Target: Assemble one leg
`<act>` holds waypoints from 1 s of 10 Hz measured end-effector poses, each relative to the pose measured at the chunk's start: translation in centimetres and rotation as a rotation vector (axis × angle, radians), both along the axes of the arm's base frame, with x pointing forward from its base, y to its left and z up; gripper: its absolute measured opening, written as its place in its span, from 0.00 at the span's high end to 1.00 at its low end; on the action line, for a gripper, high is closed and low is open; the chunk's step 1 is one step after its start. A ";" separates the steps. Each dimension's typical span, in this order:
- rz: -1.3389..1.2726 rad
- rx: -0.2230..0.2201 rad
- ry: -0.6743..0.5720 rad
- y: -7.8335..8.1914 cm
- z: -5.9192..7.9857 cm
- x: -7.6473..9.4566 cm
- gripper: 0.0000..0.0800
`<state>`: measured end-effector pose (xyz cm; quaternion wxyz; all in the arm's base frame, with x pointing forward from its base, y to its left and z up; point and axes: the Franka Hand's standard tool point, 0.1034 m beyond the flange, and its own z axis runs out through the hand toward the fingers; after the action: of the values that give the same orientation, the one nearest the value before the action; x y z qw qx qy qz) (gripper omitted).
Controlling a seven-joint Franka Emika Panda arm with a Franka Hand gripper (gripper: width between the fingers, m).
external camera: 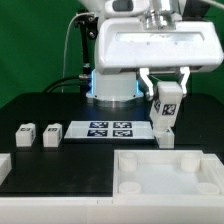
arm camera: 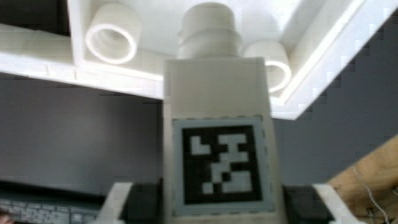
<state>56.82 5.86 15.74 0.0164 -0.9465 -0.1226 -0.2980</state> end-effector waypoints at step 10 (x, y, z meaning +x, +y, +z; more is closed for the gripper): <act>-0.012 0.170 0.010 4.6 -2.4 5.4 0.63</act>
Offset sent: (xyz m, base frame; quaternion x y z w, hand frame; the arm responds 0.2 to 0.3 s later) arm 0.0232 0.0248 -0.0004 0.1177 -0.0064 0.0492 0.9918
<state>62.26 10.41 13.36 0.0956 -0.9439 -0.0911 -0.3026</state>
